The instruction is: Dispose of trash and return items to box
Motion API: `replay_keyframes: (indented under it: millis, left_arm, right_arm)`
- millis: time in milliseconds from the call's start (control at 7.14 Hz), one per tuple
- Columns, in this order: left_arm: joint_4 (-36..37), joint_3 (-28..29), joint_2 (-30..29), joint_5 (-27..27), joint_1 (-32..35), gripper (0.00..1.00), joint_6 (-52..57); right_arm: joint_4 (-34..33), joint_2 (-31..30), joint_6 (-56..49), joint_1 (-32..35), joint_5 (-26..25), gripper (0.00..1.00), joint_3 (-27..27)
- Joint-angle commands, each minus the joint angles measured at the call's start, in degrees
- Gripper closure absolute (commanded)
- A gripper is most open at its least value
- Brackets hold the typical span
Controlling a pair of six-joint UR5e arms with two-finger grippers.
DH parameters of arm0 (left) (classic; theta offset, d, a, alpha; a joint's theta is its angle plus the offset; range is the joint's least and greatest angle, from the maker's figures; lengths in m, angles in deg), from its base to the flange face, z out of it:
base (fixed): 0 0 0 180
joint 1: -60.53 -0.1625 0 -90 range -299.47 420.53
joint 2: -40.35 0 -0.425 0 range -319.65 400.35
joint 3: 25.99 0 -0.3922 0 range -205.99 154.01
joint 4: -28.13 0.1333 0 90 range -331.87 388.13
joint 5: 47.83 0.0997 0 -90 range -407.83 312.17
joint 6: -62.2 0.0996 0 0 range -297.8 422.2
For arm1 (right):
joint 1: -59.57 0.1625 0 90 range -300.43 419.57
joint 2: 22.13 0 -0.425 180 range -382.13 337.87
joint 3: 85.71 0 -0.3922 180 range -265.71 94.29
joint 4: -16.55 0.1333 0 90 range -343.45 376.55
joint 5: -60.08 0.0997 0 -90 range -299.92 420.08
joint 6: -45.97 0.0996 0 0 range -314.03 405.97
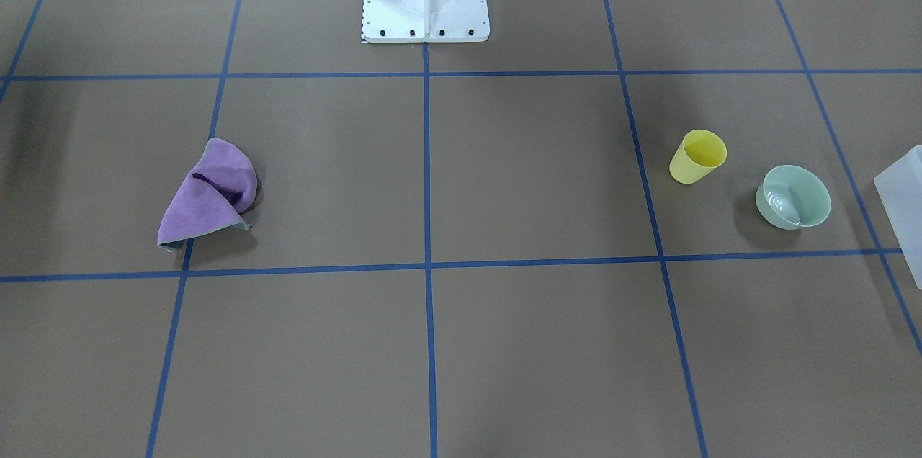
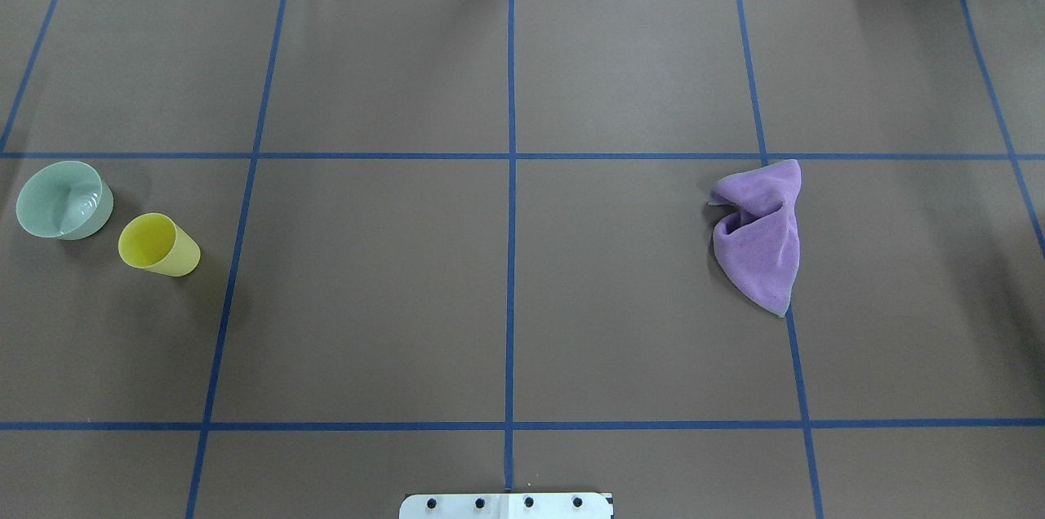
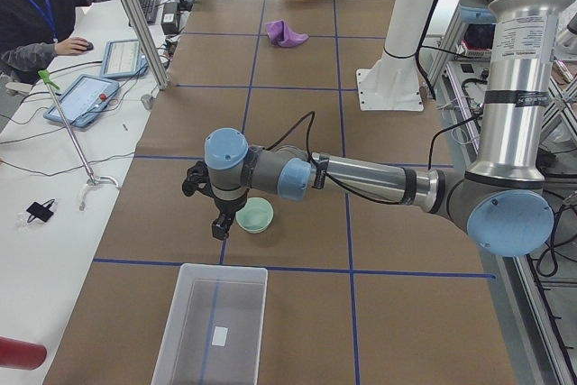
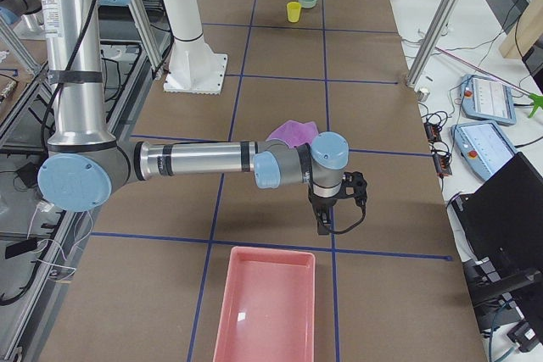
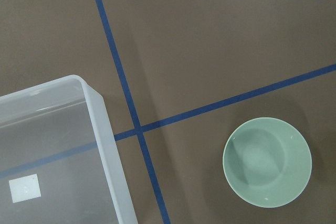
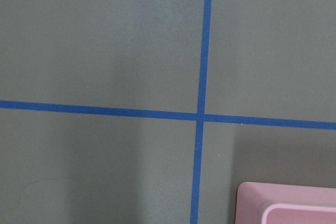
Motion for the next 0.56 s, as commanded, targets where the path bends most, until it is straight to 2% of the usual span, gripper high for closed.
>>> replay_keyframes:
  millis: [0, 140, 280, 420]
  left_arm:
    - [-1.02, -1.63, -2.00, -0.01, 0.04, 0.02, -0.24]
    - [-5.12, -1.30, -2.36, -0.10, 0.04, 0.02, -0.07]
    - [-13.17, -1.30, 0.25, -0.44, 0.04, 0.02, -1.29]
    - [-14.55, -0.08, 0.19, -0.71, 0.04, 0.02, -5.48]
  right_arm:
    - [6.68, -0.36, 0.94, -0.04, -0.15, 0.00, 0.35]
    - [7.23, -0.19, 1.21, -0.04, -0.41, 0.00, 0.10]
    - [7.24, 0.77, 1.56, -0.04, 0.98, 0.00, 1.31]
    - [8.02, 0.34, 0.17, -0.04, 1.00, 0.00, 0.89]
